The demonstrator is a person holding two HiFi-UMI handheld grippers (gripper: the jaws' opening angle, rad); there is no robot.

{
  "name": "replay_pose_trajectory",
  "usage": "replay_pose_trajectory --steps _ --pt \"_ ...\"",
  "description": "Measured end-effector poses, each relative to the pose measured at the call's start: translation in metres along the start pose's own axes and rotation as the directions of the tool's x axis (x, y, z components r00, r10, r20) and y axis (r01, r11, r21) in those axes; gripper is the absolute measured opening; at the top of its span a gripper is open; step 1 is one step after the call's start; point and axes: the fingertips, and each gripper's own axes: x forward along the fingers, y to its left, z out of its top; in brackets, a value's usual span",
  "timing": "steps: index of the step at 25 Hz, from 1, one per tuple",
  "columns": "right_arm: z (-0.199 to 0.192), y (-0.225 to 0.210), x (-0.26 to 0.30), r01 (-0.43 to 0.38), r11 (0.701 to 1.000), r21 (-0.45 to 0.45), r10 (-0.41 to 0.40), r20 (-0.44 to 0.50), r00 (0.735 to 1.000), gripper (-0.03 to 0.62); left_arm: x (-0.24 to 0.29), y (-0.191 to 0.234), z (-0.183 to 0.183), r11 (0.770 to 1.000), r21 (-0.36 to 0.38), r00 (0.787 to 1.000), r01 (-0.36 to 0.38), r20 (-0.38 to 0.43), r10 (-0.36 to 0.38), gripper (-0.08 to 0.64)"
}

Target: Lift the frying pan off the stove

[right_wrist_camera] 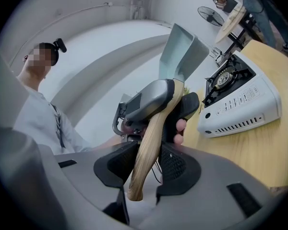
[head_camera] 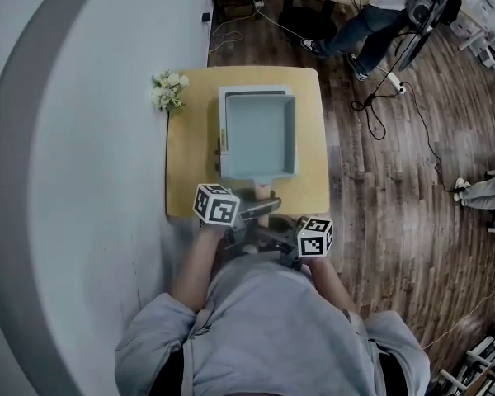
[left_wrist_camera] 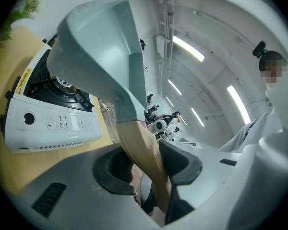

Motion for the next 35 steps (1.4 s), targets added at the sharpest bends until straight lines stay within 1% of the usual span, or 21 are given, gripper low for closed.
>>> replay_pose_trajectory --steps 4,13,17,20,23,27,32,35 --pt "-0.014 0.023 -0.008 -0.004 0.999 -0.047 0.005 0.031 0.999 0.126 -0.004 -0.026 -0.017 0.999 0.041 1.0 0.026 0.009 -0.026 0.153" --pt "-0.063 0.069 -0.02 0.033 0.992 -0.121 -0.027 0.052 0.998 0.126 -0.017 -0.073 -0.069 0.991 0.128 1.0 0.03 -0.005 -0.029 0.153" --pt "-0.08 0.085 -0.024 0.02 0.991 -0.135 -0.011 0.069 0.998 0.126 -0.022 -0.089 -0.087 0.987 0.158 1.0 0.025 -0.004 -0.024 0.153" --pt "-0.093 0.091 -0.027 0.018 0.988 -0.153 -0.01 0.05 0.999 0.126 -0.024 -0.096 -0.099 0.985 0.173 1.0 0.014 0.0 -0.015 0.153" --pt "-0.104 0.095 -0.029 0.0 0.989 -0.147 0.007 0.051 0.999 0.124 -0.024 -0.099 -0.11 0.983 0.182 1.0 0.01 0.005 -0.011 0.153" --pt "-0.114 0.106 -0.034 -0.045 0.99 -0.133 0.053 0.058 0.997 0.12 -0.027 -0.109 -0.121 0.982 0.19 1.0 -0.009 0.031 0.003 0.153" --pt "-0.127 0.121 -0.042 -0.057 0.984 -0.169 0.063 0.028 0.998 0.12 -0.03 -0.125 -0.133 0.978 0.208 0.997 -0.025 0.077 0.009 0.153" --pt "-0.14 0.132 -0.05 -0.062 0.979 -0.195 0.067 0.017 0.998 0.12 -0.03 -0.138 -0.146 0.972 0.233 0.995 -0.037 0.095 0.015 0.153"
